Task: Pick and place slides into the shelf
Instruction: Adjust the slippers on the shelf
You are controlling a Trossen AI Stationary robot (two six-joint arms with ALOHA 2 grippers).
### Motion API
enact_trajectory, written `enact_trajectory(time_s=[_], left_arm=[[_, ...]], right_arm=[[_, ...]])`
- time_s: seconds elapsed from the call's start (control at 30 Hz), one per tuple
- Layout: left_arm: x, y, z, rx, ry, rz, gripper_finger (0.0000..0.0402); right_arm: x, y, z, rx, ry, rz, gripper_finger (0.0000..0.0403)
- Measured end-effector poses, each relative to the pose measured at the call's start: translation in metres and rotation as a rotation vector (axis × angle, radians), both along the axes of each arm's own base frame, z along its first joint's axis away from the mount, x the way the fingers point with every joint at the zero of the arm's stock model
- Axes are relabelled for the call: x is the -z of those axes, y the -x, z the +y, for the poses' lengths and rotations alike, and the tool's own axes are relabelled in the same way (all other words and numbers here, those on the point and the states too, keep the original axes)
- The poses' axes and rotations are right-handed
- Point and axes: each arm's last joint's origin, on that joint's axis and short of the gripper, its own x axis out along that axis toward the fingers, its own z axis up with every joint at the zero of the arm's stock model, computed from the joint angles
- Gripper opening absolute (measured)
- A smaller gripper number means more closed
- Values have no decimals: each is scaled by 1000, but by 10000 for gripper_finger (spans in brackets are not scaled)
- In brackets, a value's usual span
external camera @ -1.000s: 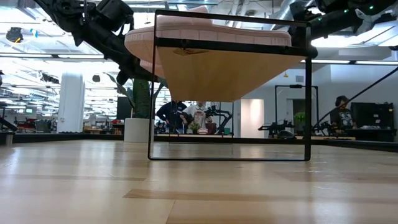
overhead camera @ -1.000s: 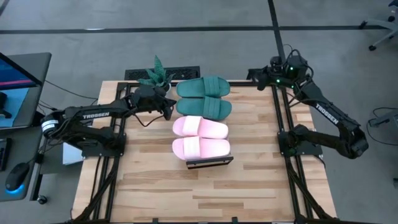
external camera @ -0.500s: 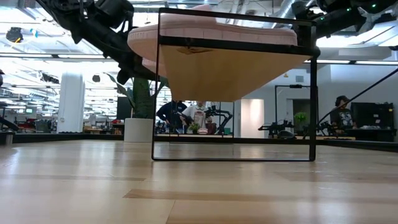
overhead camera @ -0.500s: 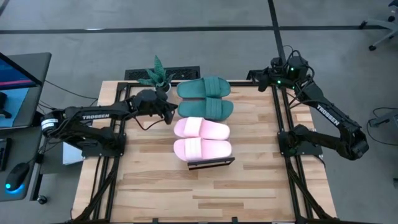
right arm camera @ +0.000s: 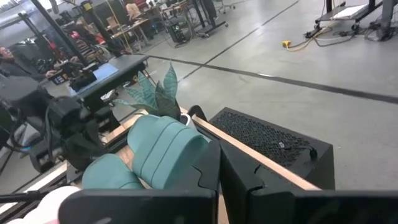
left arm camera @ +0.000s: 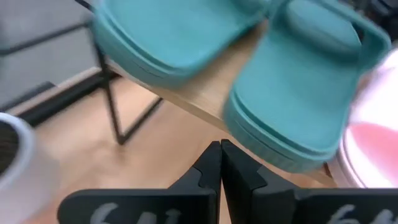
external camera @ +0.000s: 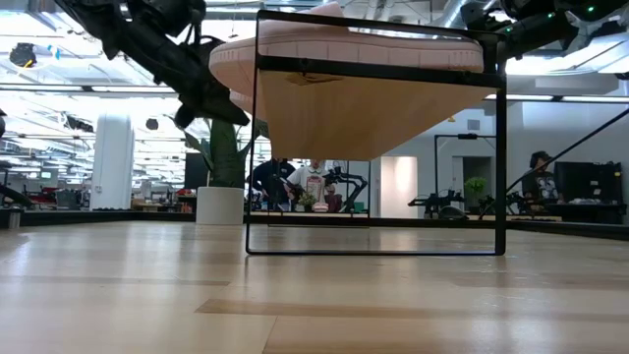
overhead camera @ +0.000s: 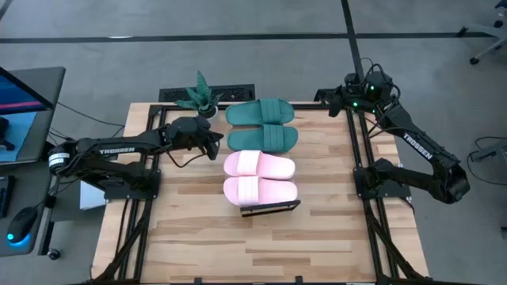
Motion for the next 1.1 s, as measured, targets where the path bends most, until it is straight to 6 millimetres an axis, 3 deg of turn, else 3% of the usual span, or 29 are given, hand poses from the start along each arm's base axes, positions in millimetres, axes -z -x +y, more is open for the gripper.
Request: enact_trajectory(time_s=[0.3, 0.5, 0.8, 1.1], left_arm=[[-18, 17, 1, -201, -123, -30, 0], [-23, 15, 7, -288, -261, -28, 0], [-17, 13, 38, -306, -325, 23, 0], [-31, -4, 68, -225, -404, 87, 0]], right_arm=[[9, -6, -13, 6, -7, 31, 1], [18, -12, -23, 7, -30, 46, 1], [20, -14, -27, 6, -29, 46, 1], [20, -14, -27, 7, -30, 46, 1]])
